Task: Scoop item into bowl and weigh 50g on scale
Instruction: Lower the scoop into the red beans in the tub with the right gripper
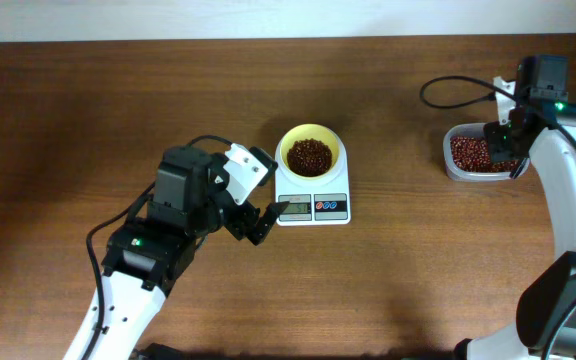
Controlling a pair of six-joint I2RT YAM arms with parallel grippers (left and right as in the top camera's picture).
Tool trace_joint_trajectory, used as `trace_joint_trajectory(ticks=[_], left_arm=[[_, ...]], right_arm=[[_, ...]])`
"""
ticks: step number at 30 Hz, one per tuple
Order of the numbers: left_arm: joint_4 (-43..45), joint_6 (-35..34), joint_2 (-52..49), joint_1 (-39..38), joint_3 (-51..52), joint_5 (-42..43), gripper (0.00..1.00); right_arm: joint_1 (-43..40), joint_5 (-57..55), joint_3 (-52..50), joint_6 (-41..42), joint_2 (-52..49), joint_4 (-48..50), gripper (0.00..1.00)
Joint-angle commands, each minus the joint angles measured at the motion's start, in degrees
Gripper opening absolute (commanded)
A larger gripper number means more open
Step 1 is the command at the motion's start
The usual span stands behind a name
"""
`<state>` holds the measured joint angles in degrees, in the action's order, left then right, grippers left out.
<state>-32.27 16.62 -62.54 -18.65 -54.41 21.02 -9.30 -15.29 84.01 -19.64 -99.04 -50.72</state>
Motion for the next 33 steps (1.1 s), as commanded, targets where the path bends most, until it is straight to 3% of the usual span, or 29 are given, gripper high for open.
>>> trace_joint_trajectory(ticks=[1, 7, 12, 20, 28, 33], left_arm=[[0.1, -0.7, -0.1, 0.3, 0.3, 0.2, 0.99], [0.1, -0.7, -0.1, 0.3, 0.3, 0.2, 0.99], [0.1, -0.7, -0.1, 0.3, 0.3, 0.2, 0.99], [0.1, -0.7, -0.1, 0.3, 0.3, 0.2, 0.99], [0.1, -0.7, -0.1, 0.3, 0.3, 0.2, 0.99], [0.1, -0.7, -0.1, 0.3, 0.3, 0.2, 0.99]], right_arm=[[0.2, -3.3, 0.4, 6.0, 1.7, 0.0, 0.04], [0.2, 10.5, 0.4, 31.1, 1.7, -0.1, 0.04], [-2.5, 20.2, 0.4, 47.1, 1.7, -1.4, 0.04], [-7.6, 20.3, 0.4, 74.2, 1.2, 0.5, 0.04], [-7.6, 23.4, 0.2, 80.0, -2.0, 3.6, 0.05], [-7.3, 25.1, 0.1, 80.0, -4.0, 4.7, 0.25]])
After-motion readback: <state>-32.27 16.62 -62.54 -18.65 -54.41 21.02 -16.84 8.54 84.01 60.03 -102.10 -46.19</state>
